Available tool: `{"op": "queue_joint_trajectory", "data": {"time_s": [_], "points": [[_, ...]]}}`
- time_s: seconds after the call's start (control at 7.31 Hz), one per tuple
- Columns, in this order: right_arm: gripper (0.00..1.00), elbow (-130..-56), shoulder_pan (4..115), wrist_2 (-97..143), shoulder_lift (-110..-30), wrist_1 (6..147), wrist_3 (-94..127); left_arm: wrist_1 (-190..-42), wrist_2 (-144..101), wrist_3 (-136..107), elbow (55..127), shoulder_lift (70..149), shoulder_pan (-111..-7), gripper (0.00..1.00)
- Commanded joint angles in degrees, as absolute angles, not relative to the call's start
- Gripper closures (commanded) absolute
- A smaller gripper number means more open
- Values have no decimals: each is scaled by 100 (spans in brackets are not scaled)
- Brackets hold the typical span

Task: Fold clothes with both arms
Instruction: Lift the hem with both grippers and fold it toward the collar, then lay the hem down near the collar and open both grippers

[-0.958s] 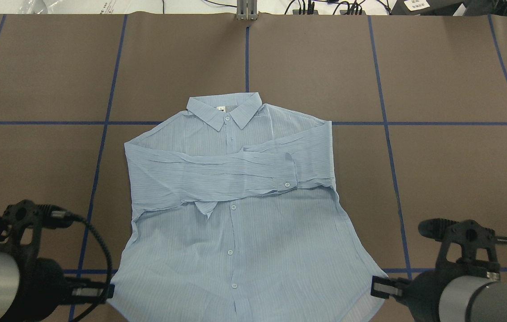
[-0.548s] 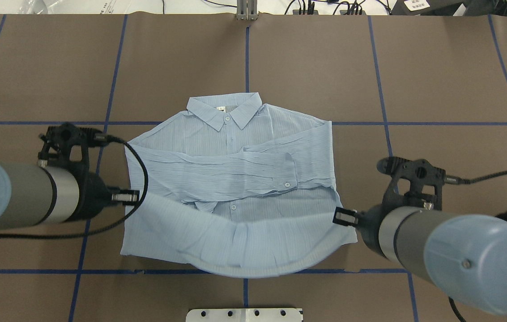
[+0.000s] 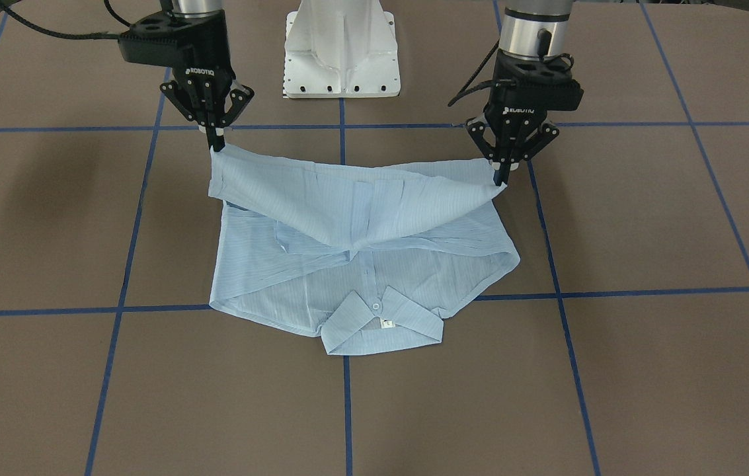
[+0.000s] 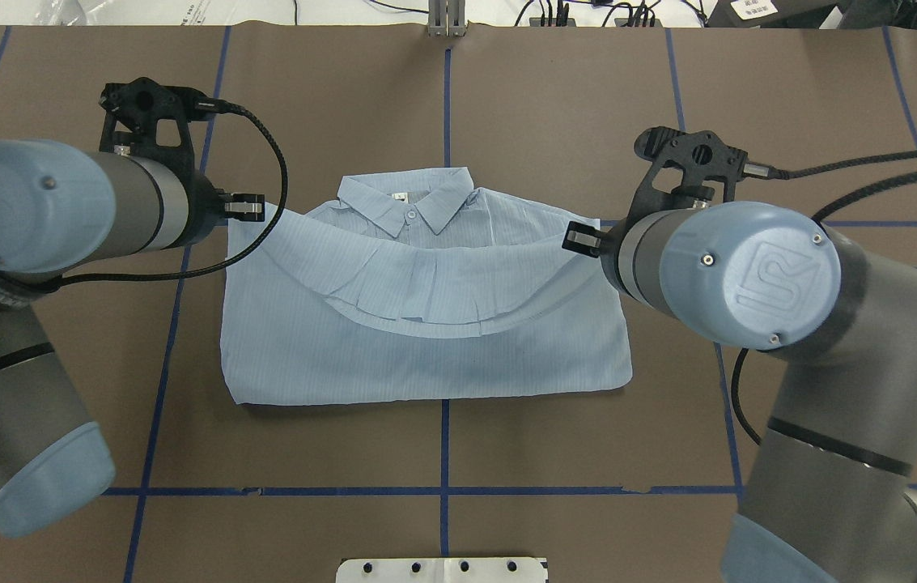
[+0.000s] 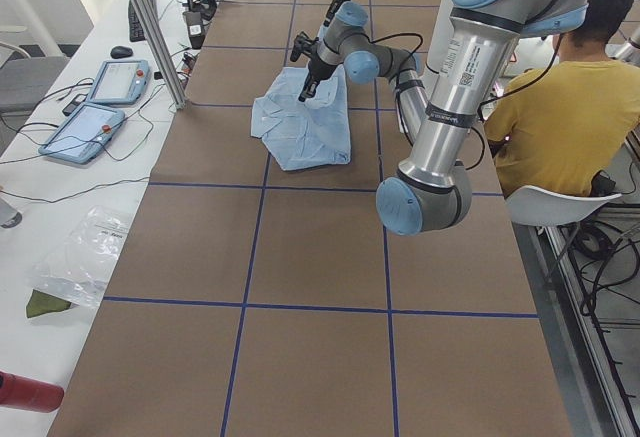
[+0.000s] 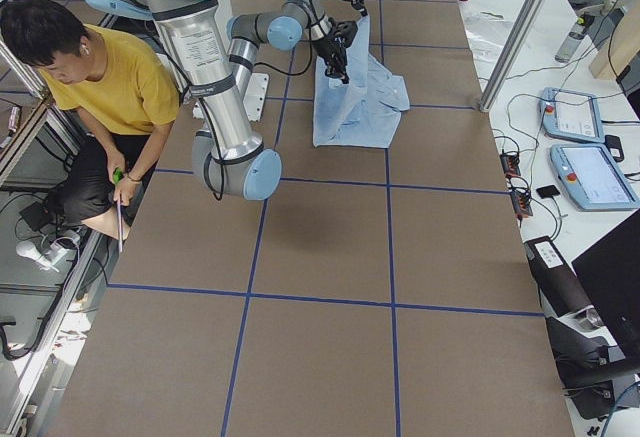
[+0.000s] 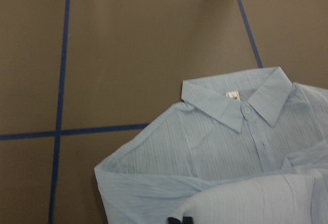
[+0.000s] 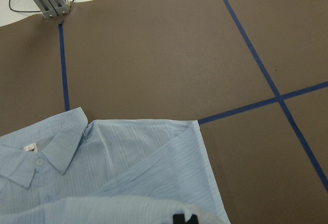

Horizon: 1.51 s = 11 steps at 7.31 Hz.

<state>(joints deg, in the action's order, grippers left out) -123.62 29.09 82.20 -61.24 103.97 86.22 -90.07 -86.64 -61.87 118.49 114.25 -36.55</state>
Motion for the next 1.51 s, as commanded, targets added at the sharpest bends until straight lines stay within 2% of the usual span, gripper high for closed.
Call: {"op": "queue_joint_trajectory", "data": {"time_s": [0.0, 0.14, 0.41, 1.37], "points": [[100, -10905, 3233, 8235, -6082, 8911, 8116, -10171, -8517, -6038, 10502, 11496, -3674, 100], [100, -10359, 3400, 8253, -6082, 8573, 7964, -11022, -8473, -6029, 9763, 11496, -3674, 100], [100, -9653, 3533, 8279, -6073, 7905, 7744, -11854, -8438, -5497, 8994, 11487, -3683, 100], [100, -9378, 3568, 8271, -6047, 7743, 7699, -12217, -8481, -4748, 9009, 11338, -3814, 100]]}}
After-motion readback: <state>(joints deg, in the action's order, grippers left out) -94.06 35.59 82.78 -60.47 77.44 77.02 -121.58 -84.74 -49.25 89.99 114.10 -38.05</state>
